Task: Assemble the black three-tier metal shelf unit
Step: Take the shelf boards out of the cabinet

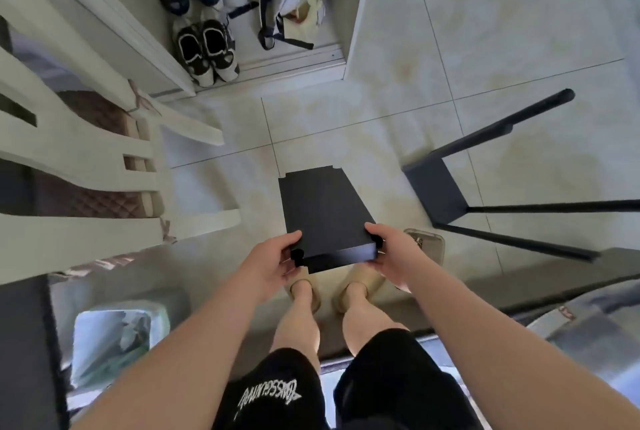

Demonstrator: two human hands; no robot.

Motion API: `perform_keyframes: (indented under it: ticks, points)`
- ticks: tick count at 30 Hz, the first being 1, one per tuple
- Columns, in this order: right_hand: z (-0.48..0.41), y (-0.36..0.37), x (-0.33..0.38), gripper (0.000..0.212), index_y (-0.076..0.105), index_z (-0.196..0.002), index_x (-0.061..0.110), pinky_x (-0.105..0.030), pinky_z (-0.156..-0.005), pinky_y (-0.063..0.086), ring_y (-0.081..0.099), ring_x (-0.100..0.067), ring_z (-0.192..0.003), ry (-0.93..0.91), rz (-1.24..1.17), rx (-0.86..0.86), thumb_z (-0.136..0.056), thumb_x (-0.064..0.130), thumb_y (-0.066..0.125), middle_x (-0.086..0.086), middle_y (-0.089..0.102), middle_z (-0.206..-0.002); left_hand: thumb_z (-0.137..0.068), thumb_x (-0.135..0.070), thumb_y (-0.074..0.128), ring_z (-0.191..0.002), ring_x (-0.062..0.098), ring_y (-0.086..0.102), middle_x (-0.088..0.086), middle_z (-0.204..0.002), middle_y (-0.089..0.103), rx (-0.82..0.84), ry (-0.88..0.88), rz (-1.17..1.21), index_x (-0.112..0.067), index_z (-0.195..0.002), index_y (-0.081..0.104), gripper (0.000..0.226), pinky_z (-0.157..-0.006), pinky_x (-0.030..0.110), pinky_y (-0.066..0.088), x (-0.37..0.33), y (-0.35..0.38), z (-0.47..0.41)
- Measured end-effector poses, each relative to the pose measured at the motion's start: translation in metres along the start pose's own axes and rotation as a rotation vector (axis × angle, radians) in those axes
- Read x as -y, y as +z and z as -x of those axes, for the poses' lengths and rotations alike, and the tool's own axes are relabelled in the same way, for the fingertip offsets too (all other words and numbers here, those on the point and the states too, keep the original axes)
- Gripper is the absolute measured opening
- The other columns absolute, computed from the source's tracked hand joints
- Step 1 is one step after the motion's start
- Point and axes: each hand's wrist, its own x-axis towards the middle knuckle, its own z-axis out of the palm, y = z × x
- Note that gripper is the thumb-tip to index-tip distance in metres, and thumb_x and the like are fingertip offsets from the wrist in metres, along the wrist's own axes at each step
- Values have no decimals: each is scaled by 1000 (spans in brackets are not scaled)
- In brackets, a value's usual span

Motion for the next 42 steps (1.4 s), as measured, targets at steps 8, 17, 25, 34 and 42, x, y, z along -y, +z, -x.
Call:
perform_keyframes:
  ticks: [8, 17, 25, 34, 42]
  points:
    - [-284, -33, -17, 9, 61, -98, 11, -36, -73, 56, 65, -24, -77, -55, -34, -46, -96, 19, 65, -6, 67, -92, -92, -24, 68, -83, 21, 61, 3, -88, 62, -41, 73, 23, -12, -99, 64, 15, -72, 30, 51, 16, 36, -283]
    - [-507, -70, -2, 9, 64, -103, 6, -37, -79, 57, 66, -27, -86, -255, -56, 56, -98, 13, 61, -9, 66, -102, -97, -22, 61, -89, 19, 62, 2, -99, 66, 74, 307, -84, -11, -111, 65, 18, -94, 35, 50, 7, 63, -519]
    - [-533, -132, -7, 6, 64, -98, 16, -30, -81, 52, 66, -22, -102, -409, 194, -139, -93, 17, 65, -6, 67, -115, -96, -20, 65, -84, 16, 61, 3, -97, 65, 99, 383, -342, -12, -102, 64, 10, -84, 31, 50, 26, 103, -538]
    - [-541, -193, -12, 16, 63, -104, -1, -41, -91, 50, 61, -31, -98, -373, 549, -300, -93, 7, 56, -19, 65, -111, -96, -9, 62, -104, 25, 68, 10, -115, 70, 60, 373, -443, -3, -119, 63, 24, -86, 32, 54, 85, 160, -573]
    - [-554, -207, -22, 27, 65, -97, 8, -30, -62, 37, 44, -26, -72, -407, 656, -350, -88, -1, 40, -8, 56, -81, -92, -1, 63, -99, 32, 67, 6, -95, 68, -60, 429, -457, -13, -89, 66, 13, -93, 45, 56, 93, 195, -595]
